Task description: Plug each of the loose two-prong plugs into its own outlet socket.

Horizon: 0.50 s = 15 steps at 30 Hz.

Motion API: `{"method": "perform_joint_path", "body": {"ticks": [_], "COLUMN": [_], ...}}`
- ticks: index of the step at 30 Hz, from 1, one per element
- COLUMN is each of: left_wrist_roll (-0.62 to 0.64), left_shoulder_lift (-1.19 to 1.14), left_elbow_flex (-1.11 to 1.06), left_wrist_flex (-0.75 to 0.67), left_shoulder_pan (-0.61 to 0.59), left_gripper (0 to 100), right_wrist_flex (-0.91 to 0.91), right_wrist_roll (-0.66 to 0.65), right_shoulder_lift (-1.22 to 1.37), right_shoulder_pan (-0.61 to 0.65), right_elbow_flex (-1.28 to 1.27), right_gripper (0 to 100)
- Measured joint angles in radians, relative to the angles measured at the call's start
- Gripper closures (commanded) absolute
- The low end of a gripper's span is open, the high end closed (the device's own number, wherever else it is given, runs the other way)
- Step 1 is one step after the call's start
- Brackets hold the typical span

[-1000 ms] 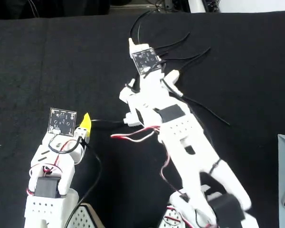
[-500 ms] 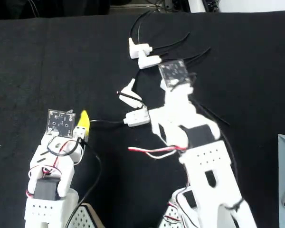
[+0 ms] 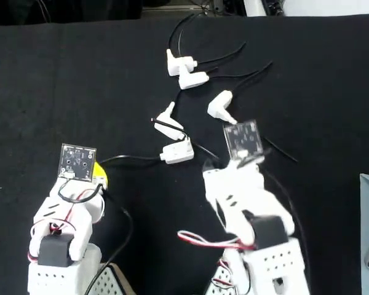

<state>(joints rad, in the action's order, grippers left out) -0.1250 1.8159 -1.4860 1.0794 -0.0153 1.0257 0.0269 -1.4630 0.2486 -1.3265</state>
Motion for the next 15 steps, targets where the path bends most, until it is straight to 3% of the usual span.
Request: {"method": "perform_joint_path", "body": {"ticks": [9,15], "left_wrist_roll": [0.078,0.066], "left_shoulder_lift": [0.000,0.000], "left_elbow_flex": [0.000,-0.069], "left_wrist_flex": [0.034,0.034], "left_shoulder_pan": [-0.209,-0.227], "left_gripper": [97,97], "right_wrist_flex": [0.000,0.000], "right_wrist_roll": [-0.021,-0.023], "right_shoulder_lift": [-0.302,-0.339], "right_shoulder_pan": [0.000,0.000], "right_elbow_flex": [-0.229,-0.334], "right_gripper": [98.0,97.7]}}
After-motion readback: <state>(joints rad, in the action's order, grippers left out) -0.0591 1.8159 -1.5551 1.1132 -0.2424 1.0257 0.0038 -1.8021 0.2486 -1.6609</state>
